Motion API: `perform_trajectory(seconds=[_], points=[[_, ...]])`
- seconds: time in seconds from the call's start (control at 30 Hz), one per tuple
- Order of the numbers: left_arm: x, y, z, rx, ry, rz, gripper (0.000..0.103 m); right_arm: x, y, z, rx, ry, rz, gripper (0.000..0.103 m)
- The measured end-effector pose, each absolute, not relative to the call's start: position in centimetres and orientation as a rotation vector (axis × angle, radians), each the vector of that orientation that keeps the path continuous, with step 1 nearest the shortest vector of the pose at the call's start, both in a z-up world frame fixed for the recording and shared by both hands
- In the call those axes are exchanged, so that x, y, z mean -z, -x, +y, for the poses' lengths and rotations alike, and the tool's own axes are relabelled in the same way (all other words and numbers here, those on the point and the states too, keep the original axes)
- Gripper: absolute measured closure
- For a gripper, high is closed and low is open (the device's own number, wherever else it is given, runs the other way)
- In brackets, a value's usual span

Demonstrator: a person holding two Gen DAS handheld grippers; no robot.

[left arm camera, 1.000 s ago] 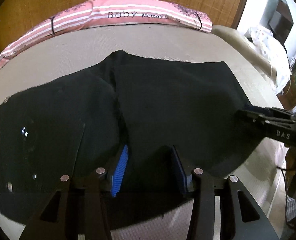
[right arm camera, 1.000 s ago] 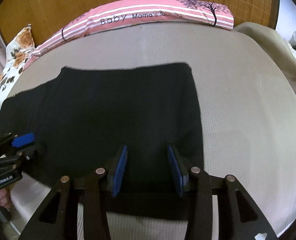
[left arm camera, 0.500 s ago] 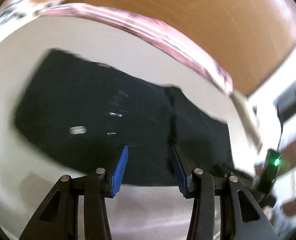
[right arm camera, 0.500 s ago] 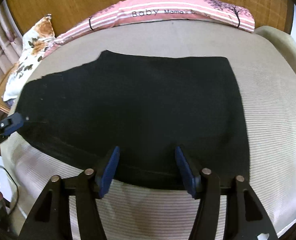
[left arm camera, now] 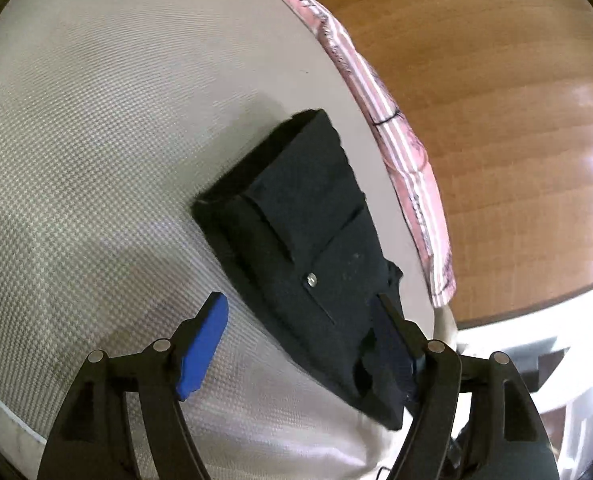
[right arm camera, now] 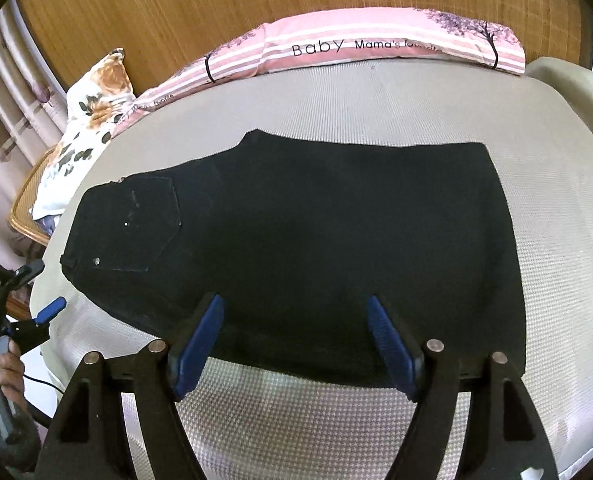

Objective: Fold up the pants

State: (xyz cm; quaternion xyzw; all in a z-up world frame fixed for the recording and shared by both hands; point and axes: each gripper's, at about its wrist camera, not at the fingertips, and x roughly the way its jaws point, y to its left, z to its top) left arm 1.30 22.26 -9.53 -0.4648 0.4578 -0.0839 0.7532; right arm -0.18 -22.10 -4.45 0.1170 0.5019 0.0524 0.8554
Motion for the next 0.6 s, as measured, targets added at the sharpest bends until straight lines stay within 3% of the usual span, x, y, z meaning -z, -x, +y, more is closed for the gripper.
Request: perform_trajectory(seconds=[0.6], points=[[13.5,-4.2,23.8,0.169,1.199,0.997,0.028,4.8,-0.2,-22.4,-0.104,-0.264,1.065,0.031]])
